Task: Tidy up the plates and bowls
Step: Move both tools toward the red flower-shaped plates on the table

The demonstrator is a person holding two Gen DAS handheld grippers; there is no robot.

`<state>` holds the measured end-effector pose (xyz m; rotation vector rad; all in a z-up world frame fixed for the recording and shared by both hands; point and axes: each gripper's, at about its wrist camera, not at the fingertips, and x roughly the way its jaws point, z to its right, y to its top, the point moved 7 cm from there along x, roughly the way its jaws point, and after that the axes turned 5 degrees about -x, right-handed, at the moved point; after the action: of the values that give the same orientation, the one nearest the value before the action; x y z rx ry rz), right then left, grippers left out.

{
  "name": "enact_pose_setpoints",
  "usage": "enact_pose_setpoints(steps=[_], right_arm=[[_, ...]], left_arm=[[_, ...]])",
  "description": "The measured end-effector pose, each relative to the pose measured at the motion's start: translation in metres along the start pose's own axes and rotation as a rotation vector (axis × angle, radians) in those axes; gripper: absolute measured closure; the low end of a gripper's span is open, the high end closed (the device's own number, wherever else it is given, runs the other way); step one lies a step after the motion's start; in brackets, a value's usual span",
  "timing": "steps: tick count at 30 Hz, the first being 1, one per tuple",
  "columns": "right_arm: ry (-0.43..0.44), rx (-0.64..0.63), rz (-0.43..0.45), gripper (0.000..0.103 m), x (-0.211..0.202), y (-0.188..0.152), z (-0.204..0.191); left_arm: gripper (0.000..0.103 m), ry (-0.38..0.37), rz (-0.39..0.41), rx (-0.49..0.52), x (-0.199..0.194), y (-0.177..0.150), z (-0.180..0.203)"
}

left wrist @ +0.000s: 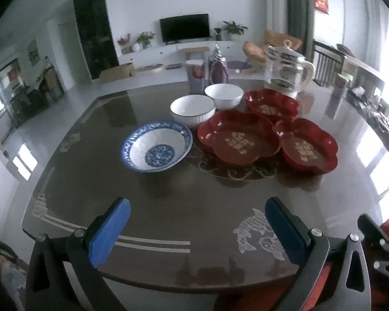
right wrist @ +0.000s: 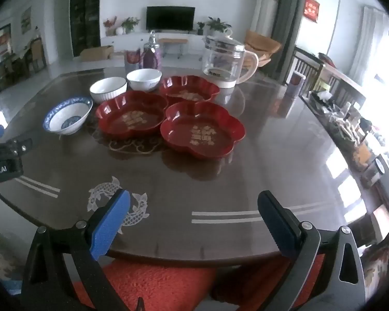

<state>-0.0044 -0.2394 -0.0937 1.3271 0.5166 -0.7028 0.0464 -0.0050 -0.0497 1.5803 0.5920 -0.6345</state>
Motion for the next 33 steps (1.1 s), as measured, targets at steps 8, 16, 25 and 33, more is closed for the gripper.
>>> enact_pose_setpoints(steps=[8,16,25,33], right_arm=[[-0.02,-0.052,0.076,0.003,-0.015,0.007,-0.011],[-0.029,0.011,0.135,0.003,-0.037,0.005,0.002],[0.045,0.059,0.186,0.003,-0.069,0.0,0.0],[0.011,0.084,0.247,0.003,-0.109,-0.006,-0.001]], left_arm=[[0.0,-0.049,-0.019,0.006,-0.015,-0.005,0.018],[0.0,-0.058,0.004,0.014,-0.029,-0.014,0.012],[0.0,-0.114,0.07,0.01,-0.068,-0.025,0.01],[0.0,-0.215,0.01,-0.024,-0.099,-0.063,0.006]])
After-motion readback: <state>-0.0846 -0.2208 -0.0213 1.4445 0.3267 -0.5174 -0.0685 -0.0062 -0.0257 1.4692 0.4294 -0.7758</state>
